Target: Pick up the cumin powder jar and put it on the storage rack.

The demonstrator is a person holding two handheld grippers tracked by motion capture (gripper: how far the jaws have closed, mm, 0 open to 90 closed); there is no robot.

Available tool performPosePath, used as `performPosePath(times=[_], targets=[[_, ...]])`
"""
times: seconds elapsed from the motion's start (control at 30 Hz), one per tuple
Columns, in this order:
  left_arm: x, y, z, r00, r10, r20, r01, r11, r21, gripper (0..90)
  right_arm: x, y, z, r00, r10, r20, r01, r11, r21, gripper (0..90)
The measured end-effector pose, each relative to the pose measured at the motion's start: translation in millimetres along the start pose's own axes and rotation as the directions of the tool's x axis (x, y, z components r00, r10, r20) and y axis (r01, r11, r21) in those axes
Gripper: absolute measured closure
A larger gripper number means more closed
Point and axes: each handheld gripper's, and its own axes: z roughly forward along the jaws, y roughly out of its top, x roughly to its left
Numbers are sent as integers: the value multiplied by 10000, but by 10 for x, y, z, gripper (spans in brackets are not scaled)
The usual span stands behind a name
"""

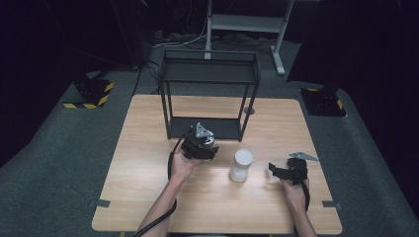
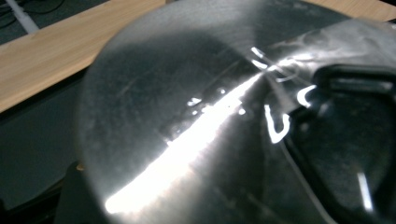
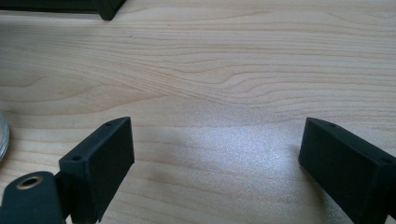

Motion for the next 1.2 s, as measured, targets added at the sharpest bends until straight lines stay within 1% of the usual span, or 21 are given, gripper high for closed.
performPosePath(times=[0.03, 0.07, 0.17, 0.27, 0.3, 0.43, 0.47, 0.5, 0.53, 0.57, 0.67, 0.73, 0.9, 1.0, 1.17, 1.2], targets=[[0, 0, 0, 10000, 0, 0, 0, 10000, 0, 309, 0, 0, 0, 10000, 0, 0, 0, 10000, 0, 98], [14, 58, -30, 10000, 32, 77, -32, 10000, 16, 309, -3, -1, -1, 10000, 21, -12, -21, 10000, -2, 98], [50, 149, -88, 9998, 34, 202, -34, 10000, 9, 309, -1, 0, 0, 10000, 3, -3, -3, 10000, -1, 98], [91, 254, -172, 9995, -18, 320, 21, 9999, -101, 308, -2, 0, -1, 10000, 19, -8, -19, 10000, 0, 98], [91, 254, -172, 9995, -18, 320, 21, 9999, -101, 308, -2, 0, -1, 10000, 19, -8, -19, 10000, 0, 98], [123, 383, -273, 9992, 164, 364, -159, 9998, -140, 309, 4, 2, 0, 10000, 7, 10, -7, 10000, 13, 98], [137, 446, -315, 9989, 260, 384, -254, 9996, -142, 308, 5, 3, 0, 10000, 10, 9, -10, 10000, 18, 97], [140, 485, -337, 9989, 270, 396, -265, 9996, -134, 309, 4, 3, 0, 10000, 7, 6, -7, 10000, 17, 97], [140, 485, -337, 9989, 270, 396, -265, 9996, -134, 309, 3, 2, 0, 10000, 3, 6, -3, 10000, 13, 97], [153, 556, -378, 9984, 322, 466, -315, 9994, -151, 308, 3, 2, 0, 10000, 0, 4, 0, 10000, 11, 97], [175, 651, -438, 9976, 452, 533, -442, 9988, -195, 309, 5, 3, 0, 10000, 7, 10, -7, 10000, 20, 97], [188, 716, -481, 9974, 423, 590, -411, 9989, -216, 309, 2, 2, 0, 10000, 3, 3, -3, 10000, 12, 97], [220, 908, -596, 9958, 511, 762, -491, 9984, -279, 308, -3, 1, 0, 10000, 2, -12, -2, 10000, 4, 97], [231, 1073, -679, 9949, 683, 746, -665, 9974, -264, 308, -10, 0, -1, 10000, 17, -48, -17, 10000, 1, 97], [245, 1312, -827, 9939, 826, 734, -801, 9961, -374, 309, -25, -3, -5, 9999, 82, -110, -83, 10000, -9, 97], [245, 1312, -827, 9939, 826, 734, -801, 9961, -374, 309, -29, -6, -4, 9999, 77, -122, -78, 10000, -30, 97]])
